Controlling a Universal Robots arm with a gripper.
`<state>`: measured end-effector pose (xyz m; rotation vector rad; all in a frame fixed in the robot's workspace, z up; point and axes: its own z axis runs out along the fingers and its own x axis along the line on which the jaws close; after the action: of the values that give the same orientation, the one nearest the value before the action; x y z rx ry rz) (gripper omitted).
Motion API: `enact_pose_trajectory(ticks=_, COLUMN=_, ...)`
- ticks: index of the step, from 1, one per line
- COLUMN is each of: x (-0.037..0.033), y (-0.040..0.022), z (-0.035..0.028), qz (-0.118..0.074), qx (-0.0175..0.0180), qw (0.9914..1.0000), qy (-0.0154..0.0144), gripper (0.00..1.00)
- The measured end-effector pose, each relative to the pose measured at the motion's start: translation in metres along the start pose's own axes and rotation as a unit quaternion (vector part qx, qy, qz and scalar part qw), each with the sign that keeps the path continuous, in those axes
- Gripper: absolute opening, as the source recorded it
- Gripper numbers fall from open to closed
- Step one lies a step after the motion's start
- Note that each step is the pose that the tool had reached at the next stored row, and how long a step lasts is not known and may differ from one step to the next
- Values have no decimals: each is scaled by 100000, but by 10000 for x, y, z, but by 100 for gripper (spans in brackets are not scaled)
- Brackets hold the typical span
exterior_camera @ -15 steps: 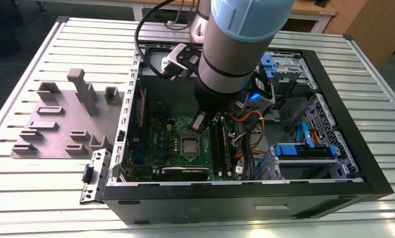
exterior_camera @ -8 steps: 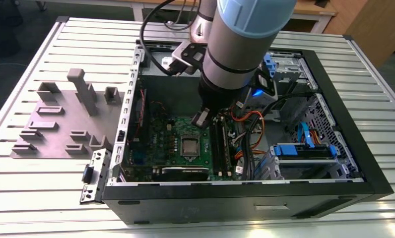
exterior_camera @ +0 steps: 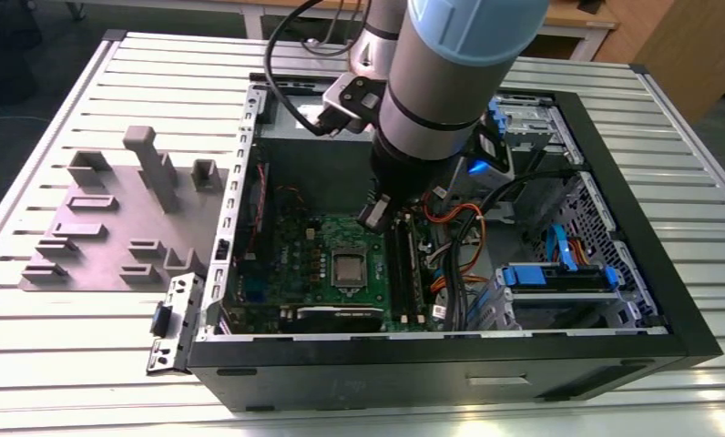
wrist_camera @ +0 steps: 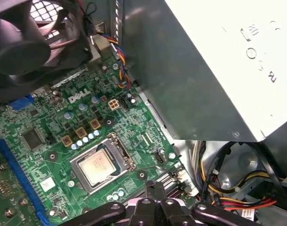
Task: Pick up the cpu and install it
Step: 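Install the first cpu locking lever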
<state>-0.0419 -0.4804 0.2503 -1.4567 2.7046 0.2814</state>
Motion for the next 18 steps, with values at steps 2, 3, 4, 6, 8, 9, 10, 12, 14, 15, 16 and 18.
enact_pose_trajectory(ticks=2, x=-31, y=0, z=5, qz=-10, qx=-1, qw=100000, qy=-3, gripper=10)
enact_pose_trajectory(ticks=3, x=-46, y=1, z=8, qz=-7, qx=-1, qw=100000, qy=-3, gripper=10)
enact_pose_trajectory(ticks=4, x=-62, y=3, z=11, qz=-1, qx=-1, qw=100000, qy=-4, gripper=10)
enact_pose_trajectory(ticks=6, x=-88, y=11, z=19, qz=1, qx=2, qw=100000, qy=1, gripper=10)
enact_pose_trajectory(ticks=8, x=-107, y=21, z=31, qz=-3, qx=1, qw=100000, qy=4, gripper=10)
enact_pose_trajectory(ticks=9, x=-113, y=24, z=39, qz=-7, qx=0, qw=100000, qy=-2, gripper=10)
enact_pose_trajectory(ticks=10, x=-117, y=26, z=48, qz=-11, qx=-11, qw=100000, qy=-21, gripper=10)
enact_pose_trajectory(ticks=12, x=-119, y=28, z=65, qz=-12, qx=-55, qw=100000, qy=-88, gripper=10)
enact_pose_trajectory(ticks=14, x=-126, y=32, z=78, qz=-6, qx=-94, qw=100000, qy=-143, gripper=10)
enact_pose_trajectory(ticks=15, x=-132, y=36, z=84, qz=-6, qx=-112, qw=100000, qy=-169, gripper=10)
enact_pose_trajectory(ticks=16, x=-140, y=41, z=90, qz=-10, qx=-137, qw=100000, qy=-211, gripper=10)
enact_pose_trajectory(ticks=18, x=-162, y=54, z=102, qz=-15, qx=-165, qw=100000, qy=-247, gripper=10)
